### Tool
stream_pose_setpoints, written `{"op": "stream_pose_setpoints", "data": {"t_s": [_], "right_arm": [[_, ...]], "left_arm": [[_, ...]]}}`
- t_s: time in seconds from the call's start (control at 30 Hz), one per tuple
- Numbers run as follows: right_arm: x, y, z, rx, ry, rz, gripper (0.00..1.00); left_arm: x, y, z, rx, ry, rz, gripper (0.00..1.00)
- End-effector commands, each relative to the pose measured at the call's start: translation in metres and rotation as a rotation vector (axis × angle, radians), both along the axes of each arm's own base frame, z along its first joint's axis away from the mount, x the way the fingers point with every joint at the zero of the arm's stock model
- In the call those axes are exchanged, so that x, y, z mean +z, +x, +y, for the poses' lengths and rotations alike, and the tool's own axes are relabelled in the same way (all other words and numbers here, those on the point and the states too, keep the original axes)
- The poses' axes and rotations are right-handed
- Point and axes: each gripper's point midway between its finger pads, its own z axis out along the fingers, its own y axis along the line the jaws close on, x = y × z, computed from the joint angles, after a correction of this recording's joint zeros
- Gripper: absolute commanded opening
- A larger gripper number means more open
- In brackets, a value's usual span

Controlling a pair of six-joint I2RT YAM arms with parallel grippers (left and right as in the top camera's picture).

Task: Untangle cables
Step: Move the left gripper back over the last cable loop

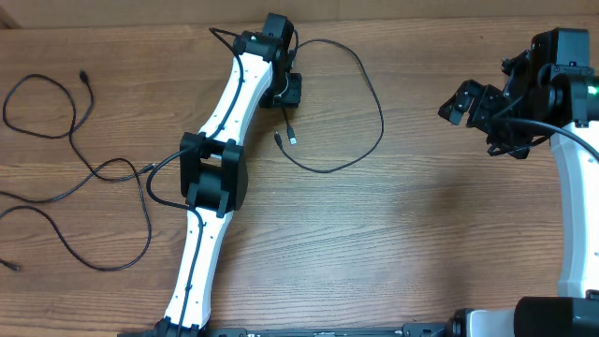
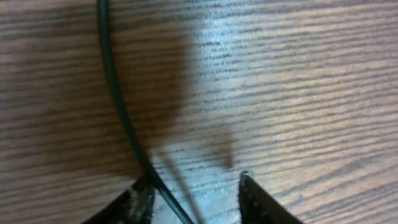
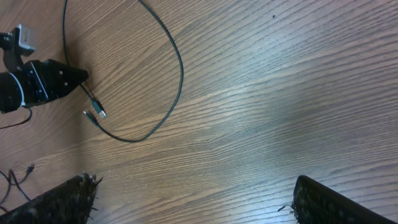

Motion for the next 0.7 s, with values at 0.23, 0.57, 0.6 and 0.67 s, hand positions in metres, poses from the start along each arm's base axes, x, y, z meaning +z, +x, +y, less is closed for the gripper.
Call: {"op": "stream_pose_setpoints", "data": {"t_s": [0.23,0.57,0.6,0.67], "right_arm": [[-0.001,0.001,0.001,0.01,-0.003,-0.006,1.0],[0.0,0.002,0.001,0.011,-0.003,-0.012,1.0],[0.0,0.002,0.001,0.011,-0.003,-0.012,1.0],[0.0,0.002,0.001,0.011,-0.003,-0.012,1.0]], "left_arm": [[-0.051,-0.029,0.009,-0.006,0.062,0.123,0.07],[-0.008,-0.013,0.015,-0.03,0.04,0.041,0.04],[0.003,-0.009,0.015,-0.027,0.034,0.021,0.04],[0.034,-0.001,0.016,-0.022,0.015,-0.031,0.04]]}}
